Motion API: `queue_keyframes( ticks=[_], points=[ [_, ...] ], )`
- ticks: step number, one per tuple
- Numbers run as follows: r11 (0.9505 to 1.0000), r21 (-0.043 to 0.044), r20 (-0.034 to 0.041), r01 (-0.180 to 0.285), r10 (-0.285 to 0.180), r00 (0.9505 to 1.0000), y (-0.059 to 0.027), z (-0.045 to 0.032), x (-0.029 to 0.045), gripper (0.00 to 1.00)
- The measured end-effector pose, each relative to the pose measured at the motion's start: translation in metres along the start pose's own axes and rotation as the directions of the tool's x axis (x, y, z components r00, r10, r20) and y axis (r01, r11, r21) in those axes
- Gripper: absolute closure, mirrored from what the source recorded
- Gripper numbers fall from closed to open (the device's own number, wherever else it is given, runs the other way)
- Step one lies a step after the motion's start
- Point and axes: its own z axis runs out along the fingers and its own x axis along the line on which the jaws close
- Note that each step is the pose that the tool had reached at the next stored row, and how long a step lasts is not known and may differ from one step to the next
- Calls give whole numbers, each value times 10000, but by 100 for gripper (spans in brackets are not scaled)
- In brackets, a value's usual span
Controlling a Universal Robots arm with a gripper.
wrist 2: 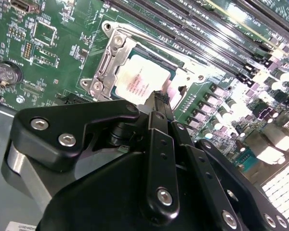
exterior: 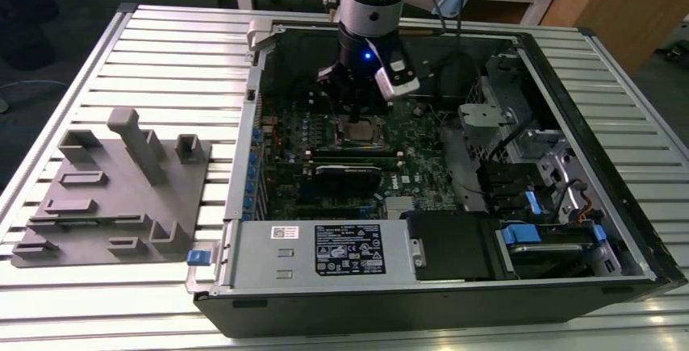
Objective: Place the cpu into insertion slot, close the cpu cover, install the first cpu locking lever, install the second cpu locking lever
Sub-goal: 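Close the cpu cover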
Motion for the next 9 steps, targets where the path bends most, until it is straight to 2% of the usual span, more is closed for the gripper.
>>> queue_keyframes(
  ticks=[9],
  points=[
    [10000,-1,-1,31,-31,10000,0,0,0,89]
  ],
)
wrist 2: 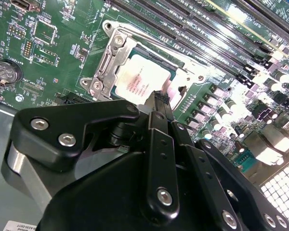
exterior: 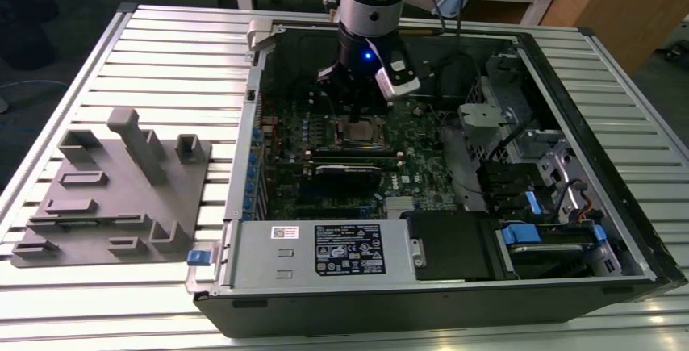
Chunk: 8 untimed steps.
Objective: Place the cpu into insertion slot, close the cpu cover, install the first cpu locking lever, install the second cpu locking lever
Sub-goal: 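Close the cpu cover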
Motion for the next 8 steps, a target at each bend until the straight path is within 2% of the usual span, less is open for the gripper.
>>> queue_keyframes(
  ticks=[8],
  points=[
    [10000,0,-3,93,-93,10000,0,0,0,89]
  ],
)
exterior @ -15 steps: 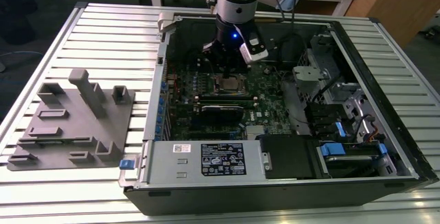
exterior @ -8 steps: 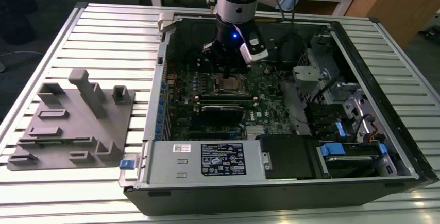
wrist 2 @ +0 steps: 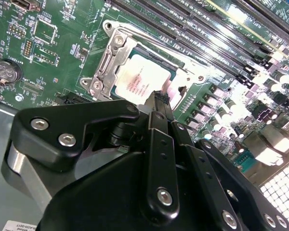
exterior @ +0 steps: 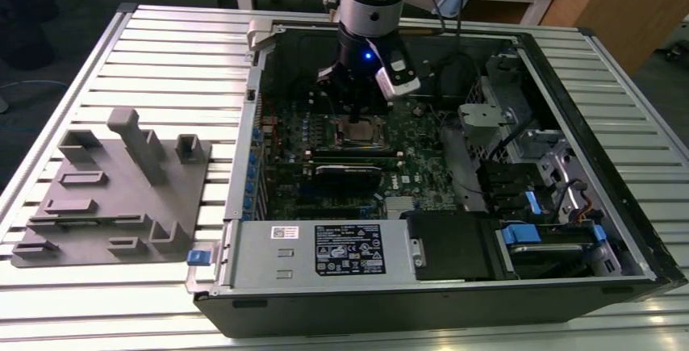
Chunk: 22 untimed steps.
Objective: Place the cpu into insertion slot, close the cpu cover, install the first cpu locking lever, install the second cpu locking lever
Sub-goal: 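Close the cpu cover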
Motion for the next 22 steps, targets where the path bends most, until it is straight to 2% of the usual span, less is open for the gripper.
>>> queue_keyframes(
  ticks=[4,11,14,22],
  points=[
    [9996,-2,-7,289,-289,9996,0,0,0,89],
    [9995,-2,-8,321,-321,9995,0,0,0,89],
    [9988,-3,-12,491,-491,9988,0,0,0,89],
    [9903,-9,-35,1391,-1391,9903,0,1,0,89]
  ],
)
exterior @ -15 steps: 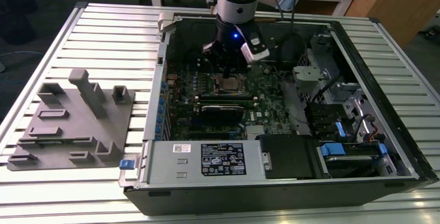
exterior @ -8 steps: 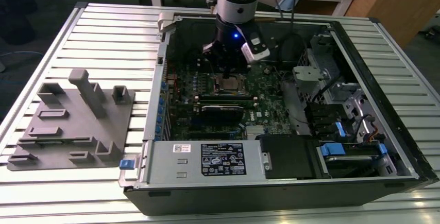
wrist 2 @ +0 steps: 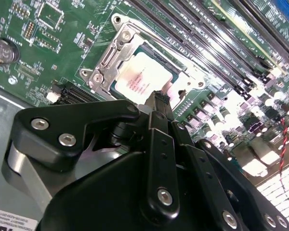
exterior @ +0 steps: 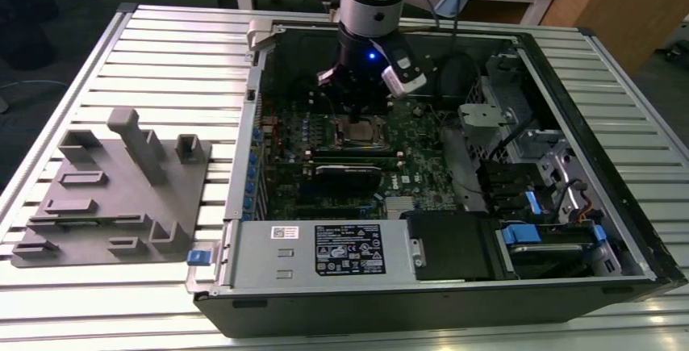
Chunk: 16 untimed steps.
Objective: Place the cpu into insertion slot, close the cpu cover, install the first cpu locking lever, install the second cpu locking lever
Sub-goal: 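Close the cpu cover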
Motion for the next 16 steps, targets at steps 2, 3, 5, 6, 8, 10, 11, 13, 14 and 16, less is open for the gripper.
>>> queue_keyframes(
  ticks=[2,3,5,6,8,10,11,13,14,16],
  points=[
    [10000,0,0,10,-10,10000,0,0,0,89],
    [10000,-1,0,11,-11,10000,0,0,0,89],
    [10000,0,-1,11,-11,10000,0,0,0,89],
    [10000,-1,0,11,-11,10000,0,0,0,89],
    [10000,-1,0,12,-12,10000,0,0,0,89],
    [10000,-1,0,21,-21,10000,0,0,0,89],
    [10000,-1,-1,38,-38,10000,0,0,0,89],
    [9999,-1,-3,102,-102,9999,0,0,0,89],
    [9999,-1,-3,128,-128,9999,0,0,0,89],
    [9999,-1,-4,132,-132,9999,0,0,0,89]
  ],
)
